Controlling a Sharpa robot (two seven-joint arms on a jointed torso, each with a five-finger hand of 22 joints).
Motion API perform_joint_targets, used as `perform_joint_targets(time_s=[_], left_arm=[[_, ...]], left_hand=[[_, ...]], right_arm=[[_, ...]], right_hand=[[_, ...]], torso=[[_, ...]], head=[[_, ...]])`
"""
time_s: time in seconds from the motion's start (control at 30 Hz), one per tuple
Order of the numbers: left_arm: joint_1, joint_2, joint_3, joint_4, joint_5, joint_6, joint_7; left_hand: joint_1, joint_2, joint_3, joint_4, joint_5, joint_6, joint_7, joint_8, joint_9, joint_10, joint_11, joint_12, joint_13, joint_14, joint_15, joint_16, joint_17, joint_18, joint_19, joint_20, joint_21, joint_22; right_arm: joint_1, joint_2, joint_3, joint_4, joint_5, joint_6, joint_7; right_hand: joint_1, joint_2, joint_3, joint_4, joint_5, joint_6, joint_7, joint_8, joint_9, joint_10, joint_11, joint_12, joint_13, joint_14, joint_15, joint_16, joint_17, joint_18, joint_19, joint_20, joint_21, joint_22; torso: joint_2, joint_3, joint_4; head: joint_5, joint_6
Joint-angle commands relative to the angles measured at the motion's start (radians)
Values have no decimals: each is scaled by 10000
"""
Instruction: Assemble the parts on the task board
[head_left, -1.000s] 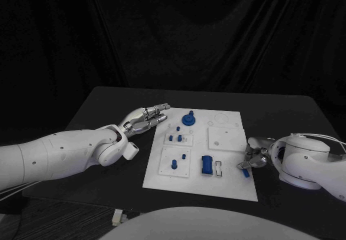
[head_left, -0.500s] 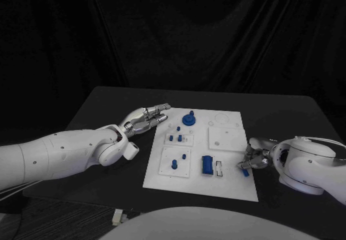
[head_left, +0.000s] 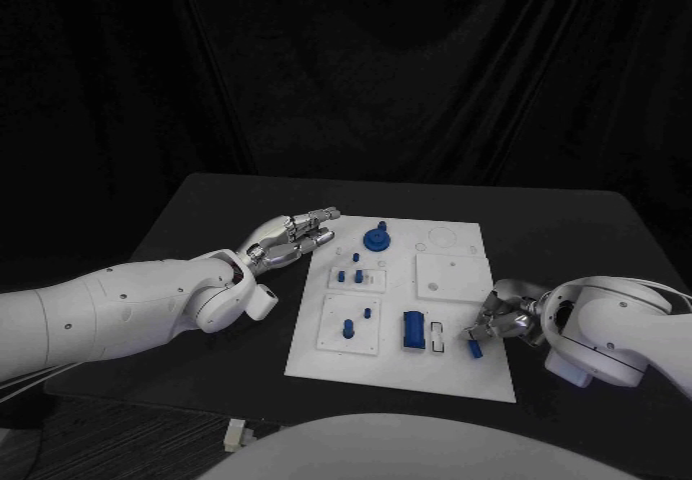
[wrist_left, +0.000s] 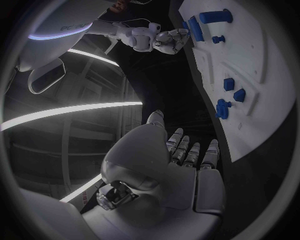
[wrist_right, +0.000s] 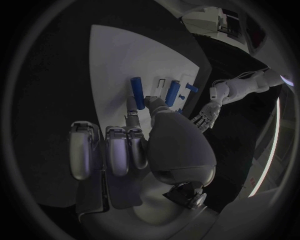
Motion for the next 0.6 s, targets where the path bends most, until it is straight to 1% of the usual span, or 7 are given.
perform_joint_targets(time_s=[0.03, 0.23, 0.37, 0.6], left_arm=[[-13, 11, 10, 24, 14, 76, 1130], [-14, 25, 10, 19, 14, 91, 1123], [-14, 39, 10, 15, 14, 106, 1114], [-16, 45, 10, 14, 14, 116, 1108]], left_hand=[[104, 4, 59, -13, 55, 2, 47, 19, 9, 22, 70, 67, 17, -4, -17, -36, -9, 160, -24, 61, 65, 15], [104, 4, 59, -13, 55, 2, 47, 19, 9, 22, 70, 67, 17, -4, -17, -36, -9, 160, -24, 61, 65, 15], [104, 4, 59, -13, 55, 2, 47, 19, 9, 22, 70, 67, 17, -4, -17, -36, -9, 160, -24, 61, 65, 15], [115, 6, 64, -11, 56, 1, 52, 19, 9, 32, 82, 74, 17, -4, -3, -36, -9, 159, -21, 67, 67, 16]], right_arm=[[20, 79, -1, -91, 2161, -225, -119], [8, 281, -1, -288, 3298, -334, -127], [2, 389, -1, -415, 3875, -571, -122], [-7, 524, -2, -551, 4189, -925, -116]], right_hand=[[-61, 38, 207, -133, 28, -5, -10, 26, 11, 1060, -20, 35, 2629, 988, -3, -21, 2318, 105, 528, 29, -28, 2284], [-105, 54, 222, -125, -3, -29, -3, 16, 20, 1060, -17, 35, 2629, 989, -1, -19, 2322, 102, 534, 29, -16, 2289], [-166, 62, 230, -112, -30, -48, 2, 10, 32, 1060, -11, 35, 2629, 989, 2, -19, 2322, 109, 521, 30, -42, 2279], [-246, 80, 247, -93, -51, -88, 11, -4, 45, 1060, -1, 35, 2629, 989, 8, -18, 2323, 121, 498, 33, -88, 2263]], torso=[[0, -1, 3], [4, 0, 14], [5, -1, 17], [6, -3, 2]], head=[[6, 0], [-15, 0], [-19, 0], [-28, 0]])
